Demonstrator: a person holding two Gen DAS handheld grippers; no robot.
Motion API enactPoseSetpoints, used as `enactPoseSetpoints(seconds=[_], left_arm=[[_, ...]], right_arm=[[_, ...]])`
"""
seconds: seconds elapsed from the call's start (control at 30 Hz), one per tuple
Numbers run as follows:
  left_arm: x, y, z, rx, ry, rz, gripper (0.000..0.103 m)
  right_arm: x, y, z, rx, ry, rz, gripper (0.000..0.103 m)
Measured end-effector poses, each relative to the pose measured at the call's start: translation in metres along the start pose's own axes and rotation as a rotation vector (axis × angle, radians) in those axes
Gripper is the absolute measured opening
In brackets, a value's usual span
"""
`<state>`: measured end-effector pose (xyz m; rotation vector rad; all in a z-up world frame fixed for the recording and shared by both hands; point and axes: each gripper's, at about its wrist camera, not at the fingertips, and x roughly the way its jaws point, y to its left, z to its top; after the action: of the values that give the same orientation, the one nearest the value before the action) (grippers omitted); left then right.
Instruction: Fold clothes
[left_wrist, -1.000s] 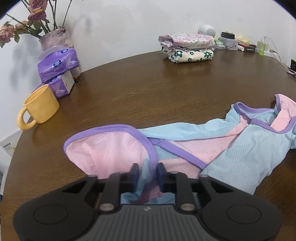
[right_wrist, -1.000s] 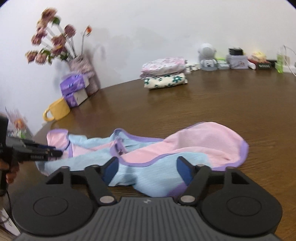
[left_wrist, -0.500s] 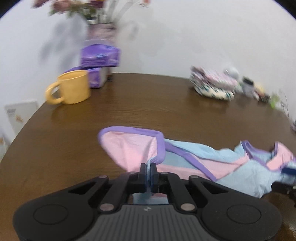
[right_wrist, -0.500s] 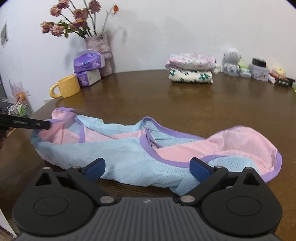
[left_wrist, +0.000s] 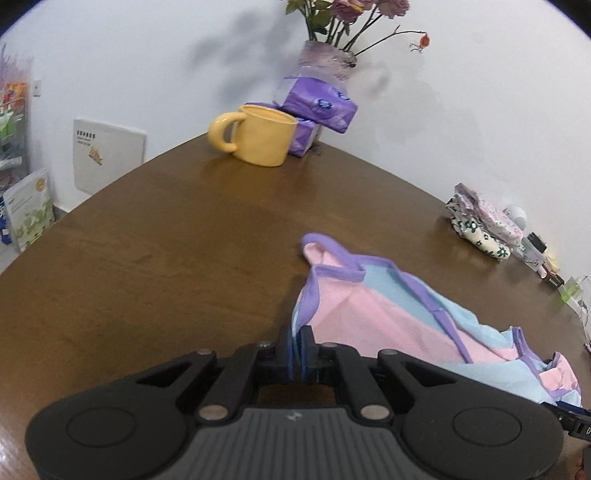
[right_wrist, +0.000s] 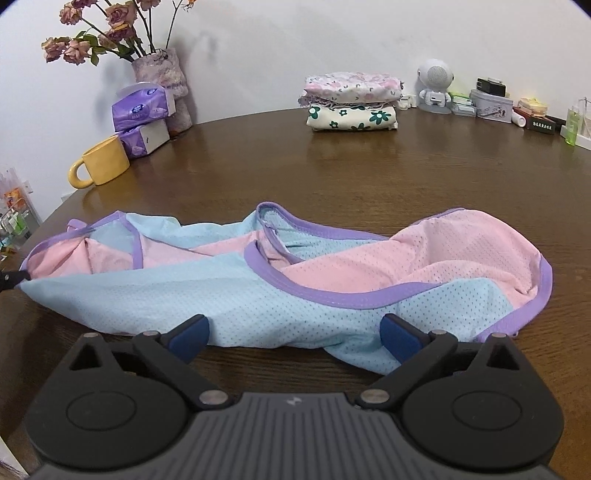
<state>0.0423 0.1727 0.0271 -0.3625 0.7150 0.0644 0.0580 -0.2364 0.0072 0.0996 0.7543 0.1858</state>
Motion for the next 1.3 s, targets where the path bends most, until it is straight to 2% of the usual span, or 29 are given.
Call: enactPoseSetpoints(seconds=[0.2, 0.27, 0.33, 0.43, 0.57, 0.8, 0.97, 1.03, 1.2, 1.3], left_arm=[[-0.01, 0.005, -0.003, 0.026, 0.008, 0.053, 0.009], [-0.016, 0.005, 0.0, 0.042, -0.005, 0.055, 0.018], [-0.018, 0.001, 0.008, 0.085, -0.033, 0.057, 0.036], [-0.012, -0.014, 0.022, 0.216, -0.049, 0.065, 0.049], [0.01, -0.035, 0.035, 0.346, -0.009, 0.048, 0.052], [0.049, -0.056, 0.042, 0.456, 0.069, 0.017, 0.053], [0.057, -0.057, 0.044, 0.463, 0.073, -0.007, 0.05], [0.061, -0.056, 0.045, 0.462, 0.071, -0.001, 0.031], [0.068, -0.047, 0.049, 0.42, 0.096, -0.021, 0.004], [0.067, -0.04, 0.052, 0.393, 0.088, -0.025, 0.002]], right_arm=[[0.002, 0.004, 0.0, -0.013, 0.005, -0.014, 0.102], [0.002, 0.004, 0.0, -0.019, 0.005, -0.015, 0.102], [0.003, 0.005, 0.0, -0.023, 0.005, -0.017, 0.102], [0.003, 0.007, 0.0, -0.026, 0.005, -0.018, 0.102], [0.003, 0.008, -0.002, -0.026, -0.004, -0.025, 0.102], [0.005, 0.019, -0.007, -0.075, -0.015, -0.081, 0.102], [0.006, 0.023, -0.009, -0.103, -0.017, -0.101, 0.102], [0.006, 0.023, -0.009, -0.102, -0.019, -0.103, 0.102], [0.006, 0.025, -0.009, -0.102, -0.02, -0.111, 0.102], [0.006, 0.025, -0.009, -0.102, -0.018, -0.113, 0.102]])
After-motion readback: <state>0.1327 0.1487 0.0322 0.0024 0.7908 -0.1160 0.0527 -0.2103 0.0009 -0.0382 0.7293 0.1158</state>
